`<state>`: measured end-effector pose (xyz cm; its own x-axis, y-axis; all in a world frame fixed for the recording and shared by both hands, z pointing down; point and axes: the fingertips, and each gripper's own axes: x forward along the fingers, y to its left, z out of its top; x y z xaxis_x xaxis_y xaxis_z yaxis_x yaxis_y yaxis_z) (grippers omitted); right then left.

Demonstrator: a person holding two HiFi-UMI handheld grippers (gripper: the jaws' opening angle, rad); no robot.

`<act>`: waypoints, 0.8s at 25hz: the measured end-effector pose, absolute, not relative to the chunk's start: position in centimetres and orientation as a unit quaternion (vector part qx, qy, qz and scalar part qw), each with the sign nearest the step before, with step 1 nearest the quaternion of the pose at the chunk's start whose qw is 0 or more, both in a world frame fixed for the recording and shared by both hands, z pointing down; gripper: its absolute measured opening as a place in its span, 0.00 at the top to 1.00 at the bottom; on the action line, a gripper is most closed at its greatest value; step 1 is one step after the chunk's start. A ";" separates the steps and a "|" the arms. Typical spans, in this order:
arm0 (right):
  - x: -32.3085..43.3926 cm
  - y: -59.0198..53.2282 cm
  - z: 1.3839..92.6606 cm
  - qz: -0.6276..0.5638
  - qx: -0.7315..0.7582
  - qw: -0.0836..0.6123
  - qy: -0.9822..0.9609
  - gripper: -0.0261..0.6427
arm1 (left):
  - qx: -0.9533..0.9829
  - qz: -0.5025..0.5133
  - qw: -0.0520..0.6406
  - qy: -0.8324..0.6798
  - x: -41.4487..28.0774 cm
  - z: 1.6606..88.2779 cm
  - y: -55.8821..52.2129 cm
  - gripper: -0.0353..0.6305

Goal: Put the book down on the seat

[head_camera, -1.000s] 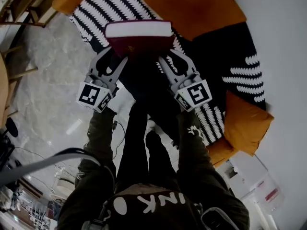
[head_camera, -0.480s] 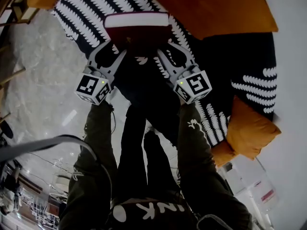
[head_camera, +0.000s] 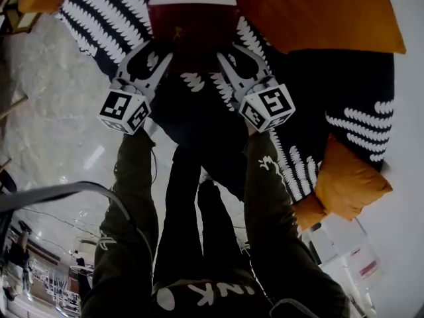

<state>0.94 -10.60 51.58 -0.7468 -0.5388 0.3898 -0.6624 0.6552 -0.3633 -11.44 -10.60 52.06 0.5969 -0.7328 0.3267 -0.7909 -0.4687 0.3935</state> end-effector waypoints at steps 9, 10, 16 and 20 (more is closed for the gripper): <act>1.4 -13.8 54.7 0.268 0.345 0.133 -0.889 0.80 | 0.859 0.060 0.250 -0.443 -11.2 54.6 -14.3 0.66; 1.5 -13.9 54.8 0.270 0.348 0.135 -0.887 0.79 | 0.860 0.067 0.245 -0.442 -11.0 54.7 -14.5 0.66; 1.2 -15.0 53.9 0.272 0.342 0.126 -0.891 0.78 | 0.868 0.079 0.227 -0.435 -11.4 54.0 -15.8 0.66; 1.5 -15.2 54.0 0.271 0.333 0.113 -0.896 0.78 | 0.866 0.065 0.217 -0.446 -11.6 53.4 -16.2 0.70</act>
